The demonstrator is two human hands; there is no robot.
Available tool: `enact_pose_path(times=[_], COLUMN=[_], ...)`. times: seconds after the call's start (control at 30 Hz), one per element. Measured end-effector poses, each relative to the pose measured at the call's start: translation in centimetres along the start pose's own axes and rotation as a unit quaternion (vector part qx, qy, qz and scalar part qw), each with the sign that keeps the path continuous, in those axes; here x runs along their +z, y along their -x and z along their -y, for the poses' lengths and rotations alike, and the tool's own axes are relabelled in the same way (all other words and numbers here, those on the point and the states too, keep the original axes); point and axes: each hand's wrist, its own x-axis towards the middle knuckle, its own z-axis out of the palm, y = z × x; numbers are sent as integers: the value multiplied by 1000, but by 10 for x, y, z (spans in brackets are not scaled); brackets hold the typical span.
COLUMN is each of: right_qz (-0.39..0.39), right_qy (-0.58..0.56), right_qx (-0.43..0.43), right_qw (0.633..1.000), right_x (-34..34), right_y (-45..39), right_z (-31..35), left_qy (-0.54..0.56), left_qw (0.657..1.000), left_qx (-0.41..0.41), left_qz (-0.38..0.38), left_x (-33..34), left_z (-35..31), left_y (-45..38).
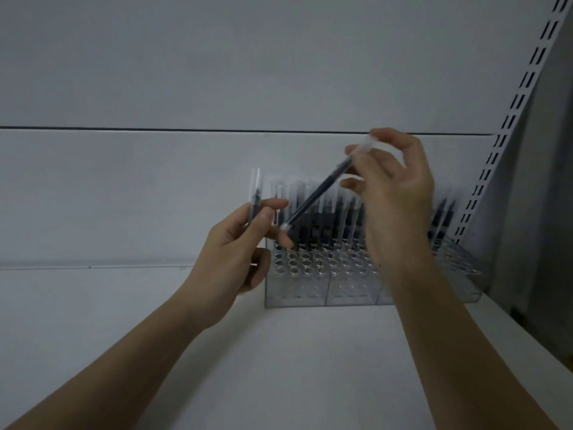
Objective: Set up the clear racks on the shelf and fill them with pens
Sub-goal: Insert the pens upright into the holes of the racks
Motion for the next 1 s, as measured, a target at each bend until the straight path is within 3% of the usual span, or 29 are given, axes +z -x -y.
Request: enact_pose_path(times=[0.1, 0.23, 0.53, 0.67, 0.87, 1.0], right_qz=[-51, -32, 35, 93, 73, 59], right_qy=[65, 191, 287, 395, 406, 299], right_qx=[-70, -122, -93, -62, -82, -102], right_qw=[994, 974, 953, 912, 907, 947], right_x=[-10, -18, -21, -24, -21, -8], right_y=[-7, -11, -11, -13, -12, -2], right_z=[0, -8, -22, -31, -30, -16], left_qy=[14, 50, 55, 44, 44, 35], left_qw=[1000, 998, 998, 998, 998, 999], left_qx=[-9, -42, -9, 10, 30, 33], left_qz=[-14, -16, -27, -32, -14, 0], left_x=[-2, -2, -2, -2, -2, -1], left_z=[-1, -2, -2, -2, 0, -2], left_y=[-2, -4, -2, -2, -2, -1])
